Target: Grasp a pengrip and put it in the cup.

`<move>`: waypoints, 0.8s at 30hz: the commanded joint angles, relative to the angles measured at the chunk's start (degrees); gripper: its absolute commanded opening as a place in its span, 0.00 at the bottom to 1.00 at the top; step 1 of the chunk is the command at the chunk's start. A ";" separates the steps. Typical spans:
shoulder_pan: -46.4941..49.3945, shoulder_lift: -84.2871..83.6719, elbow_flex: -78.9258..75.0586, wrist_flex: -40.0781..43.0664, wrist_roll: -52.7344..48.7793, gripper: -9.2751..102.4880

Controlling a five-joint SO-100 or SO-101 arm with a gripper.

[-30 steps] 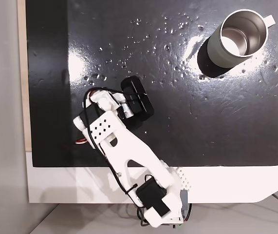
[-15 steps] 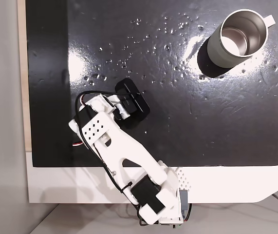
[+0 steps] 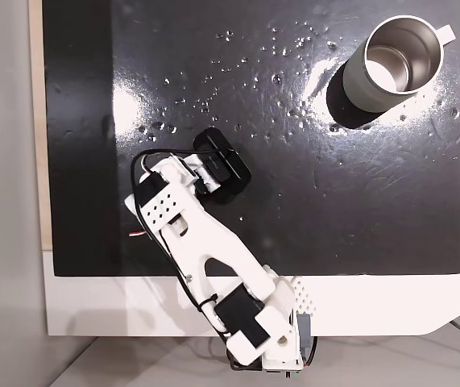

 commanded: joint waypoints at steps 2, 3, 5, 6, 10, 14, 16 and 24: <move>0.88 -0.44 -0.44 -1.05 -0.70 0.22; 0.88 -0.53 -0.44 -1.23 -0.88 0.22; 0.88 -0.70 -0.44 -1.49 -1.05 0.22; 0.88 -0.88 -0.44 -1.49 -1.05 0.22; 0.88 -1.32 -0.44 -1.58 -1.23 0.20; 0.88 -1.41 -0.44 -1.58 -1.49 0.15; 0.88 -1.41 -0.44 -1.58 -1.49 0.13; 1.05 -1.41 -0.44 -1.76 -1.67 0.08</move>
